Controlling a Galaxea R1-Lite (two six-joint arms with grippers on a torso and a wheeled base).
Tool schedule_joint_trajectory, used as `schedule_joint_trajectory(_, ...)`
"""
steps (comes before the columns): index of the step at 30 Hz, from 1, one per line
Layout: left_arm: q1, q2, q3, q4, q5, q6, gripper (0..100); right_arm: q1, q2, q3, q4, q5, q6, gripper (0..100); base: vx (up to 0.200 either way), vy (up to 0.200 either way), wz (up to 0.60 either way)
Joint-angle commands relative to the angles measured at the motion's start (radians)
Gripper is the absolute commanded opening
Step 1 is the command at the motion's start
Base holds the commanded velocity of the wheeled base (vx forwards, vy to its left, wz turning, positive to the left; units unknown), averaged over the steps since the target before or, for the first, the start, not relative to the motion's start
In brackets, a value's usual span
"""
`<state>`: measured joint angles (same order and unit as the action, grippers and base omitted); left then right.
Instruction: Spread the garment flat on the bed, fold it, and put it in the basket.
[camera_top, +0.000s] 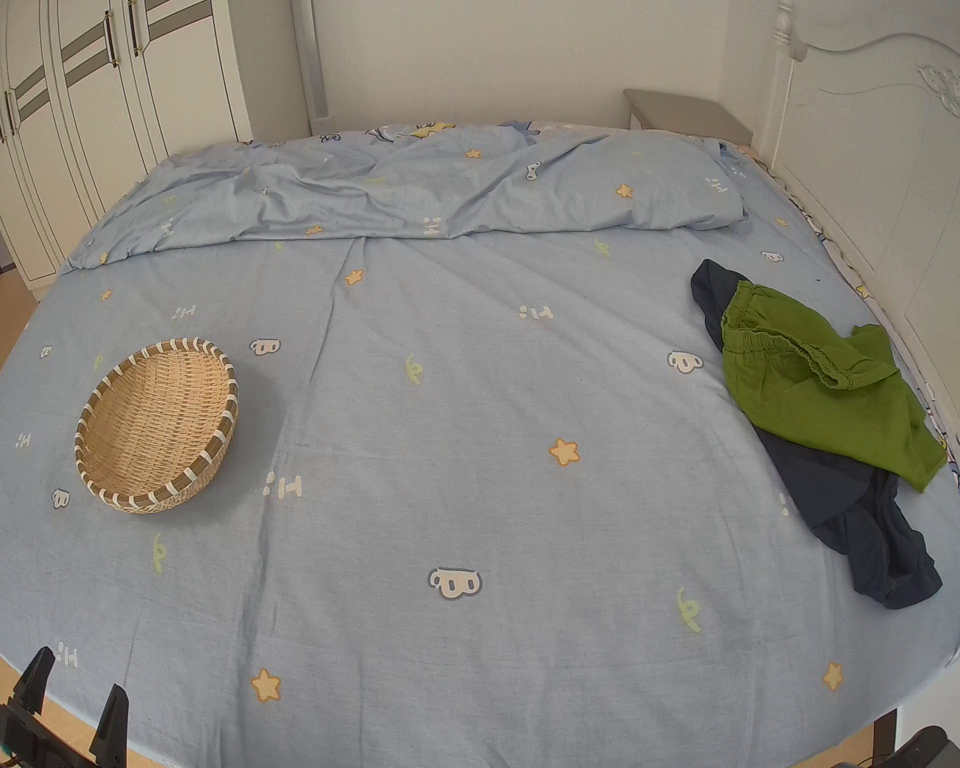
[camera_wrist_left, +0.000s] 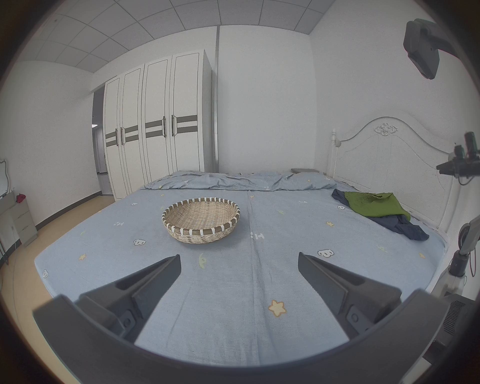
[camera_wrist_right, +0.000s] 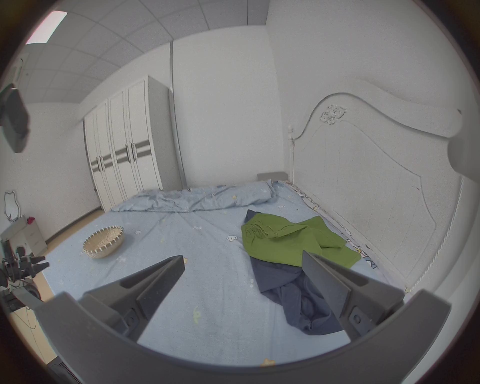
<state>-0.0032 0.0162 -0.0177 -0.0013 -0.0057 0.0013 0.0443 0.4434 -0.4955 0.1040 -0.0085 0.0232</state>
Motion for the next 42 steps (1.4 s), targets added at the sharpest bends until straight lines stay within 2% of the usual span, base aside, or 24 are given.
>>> schedule_joint_trajectory(1, 0.000, -0.013, 0.018, 0.000, 0.000, 0.000, 100, -0.006, 0.653, -0.153, -0.241, -0.116, -0.115, 100, 0.000, 0.000, 0.00)
schedule_joint_trajectory(4, 0.000, -0.013, 0.018, 0.000, 0.000, 0.000, 100, 0.009, 0.755, -0.205, -0.247, -0.180, -0.140, 100, 0.000, 0.000, 0.00)
schedule_joint_trajectory(5, 0.000, -0.013, 0.018, 0.000, 0.000, 0.000, 100, 0.023, 0.834, -0.250, -0.251, -0.220, -0.151, 100, 0.000, 0.000, 0.00)
schedule_joint_trajectory(8, 0.000, -0.013, 0.018, 0.000, 0.000, 0.000, 100, 0.025, 0.957, -0.353, -0.251, -0.243, -0.161, 100, 0.000, 0.000, 0.00)
schedule_joint_trajectory(16, 0.000, -0.013, 0.018, 0.000, 0.000, 0.000, 100, 0.028, 1.233, -0.638, -0.205, -0.243, -0.177, 100, 0.000, 0.000, 0.00)
schedule_joint_trajectory(21, 0.000, -0.013, 0.018, 0.000, 0.000, 0.000, 100, 0.032, 1.348, -0.802, -0.083, -0.212, -0.207, 100, 0.000, 0.000, 0.00)
schedule_joint_trajectory(26, 0.000, -0.013, 0.018, 0.000, 0.000, 0.000, 100, 0.019, 1.448, -0.913, -0.053, -0.180, -0.209, 100, 0.000, 0.000, 0.00)
schedule_joint_trajectory(33, 0.000, -0.013, 0.018, 0.000, 0.000, 0.000, 100, -0.012, 1.572, -1.031, -0.020, -0.192, -0.215, 100, 0.000, 0.000, 0.00)
schedule_joint_trajectory(42, 0.000, -0.013, 0.018, 0.000, 0.000, 0.000, 100, -0.037, 1.585, -1.051, -0.021, -0.192, -0.212, 100, 0.000, 0.000, 0.00)
